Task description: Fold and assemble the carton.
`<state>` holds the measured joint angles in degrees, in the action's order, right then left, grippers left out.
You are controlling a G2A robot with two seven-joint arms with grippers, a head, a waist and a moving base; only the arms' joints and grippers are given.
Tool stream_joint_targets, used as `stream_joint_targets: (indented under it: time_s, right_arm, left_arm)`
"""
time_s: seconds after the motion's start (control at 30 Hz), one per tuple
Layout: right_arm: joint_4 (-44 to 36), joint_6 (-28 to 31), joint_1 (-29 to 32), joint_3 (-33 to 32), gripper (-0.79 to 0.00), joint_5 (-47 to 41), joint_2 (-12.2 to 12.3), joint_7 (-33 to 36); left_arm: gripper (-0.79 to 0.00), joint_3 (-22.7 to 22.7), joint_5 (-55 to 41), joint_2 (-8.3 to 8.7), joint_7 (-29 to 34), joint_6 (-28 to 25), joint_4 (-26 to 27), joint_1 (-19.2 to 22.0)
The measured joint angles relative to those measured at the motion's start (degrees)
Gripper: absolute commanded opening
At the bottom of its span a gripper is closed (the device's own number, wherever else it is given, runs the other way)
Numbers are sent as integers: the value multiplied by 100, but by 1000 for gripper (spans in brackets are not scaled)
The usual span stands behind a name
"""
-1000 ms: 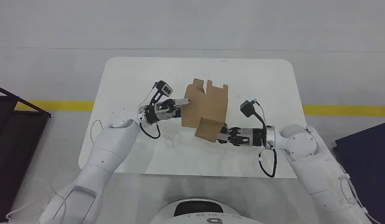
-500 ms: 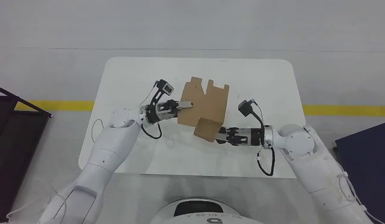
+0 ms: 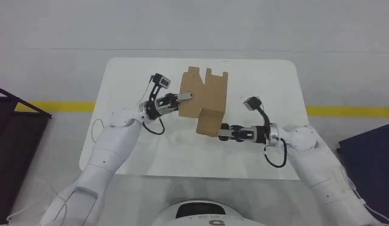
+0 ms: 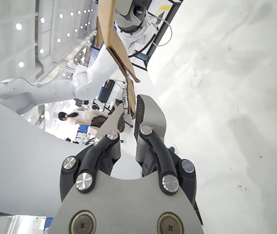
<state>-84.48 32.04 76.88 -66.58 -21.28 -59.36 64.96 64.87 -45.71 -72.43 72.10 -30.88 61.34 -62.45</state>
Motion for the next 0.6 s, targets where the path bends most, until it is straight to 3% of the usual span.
stream_joint_targets:
  time_s: [0.27,0.6]
  right_arm:
    - [580,160,-326,320,-643,-974,-110,257]
    - [1029,300,-633,720,-619,-1435,-274,173]
  left_arm:
    - [-785,-5,36,-17,-106,-53,17,31]
    - [-785,18,152,-19,-197,-46,-21,58]
